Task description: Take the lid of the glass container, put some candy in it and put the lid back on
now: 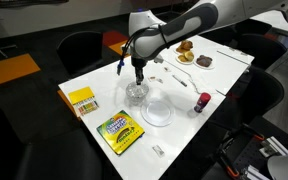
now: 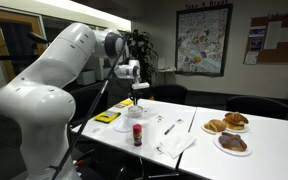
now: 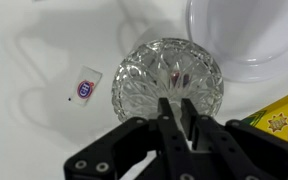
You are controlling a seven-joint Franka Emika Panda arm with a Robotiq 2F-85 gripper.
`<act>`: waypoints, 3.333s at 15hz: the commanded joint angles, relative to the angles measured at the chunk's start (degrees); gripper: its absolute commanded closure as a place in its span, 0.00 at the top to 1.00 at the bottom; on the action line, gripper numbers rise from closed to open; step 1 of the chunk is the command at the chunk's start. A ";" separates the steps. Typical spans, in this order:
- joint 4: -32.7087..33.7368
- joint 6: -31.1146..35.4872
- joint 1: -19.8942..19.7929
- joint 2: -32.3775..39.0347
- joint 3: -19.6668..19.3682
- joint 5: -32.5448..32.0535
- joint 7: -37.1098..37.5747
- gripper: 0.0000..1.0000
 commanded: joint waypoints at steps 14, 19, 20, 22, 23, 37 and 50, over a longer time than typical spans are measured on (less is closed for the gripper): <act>1.32 -0.93 2.52 1.35 -1.93 -3.61 2.32 0.04; 0.78 0.08 2.47 1.19 -1.84 -3.64 1.92 0.04; 0.55 0.46 2.31 1.09 -1.76 -3.52 1.84 0.04; -0.21 1.54 1.88 0.72 -1.46 -3.36 1.21 0.04; -0.64 2.26 1.67 0.52 -1.35 -3.39 0.78 0.04; -2.09 5.49 -0.95 -0.35 2.53 -1.85 -16.32 1.00; -3.57 16.73 -3.28 6.21 8.68 6.20 -35.06 0.57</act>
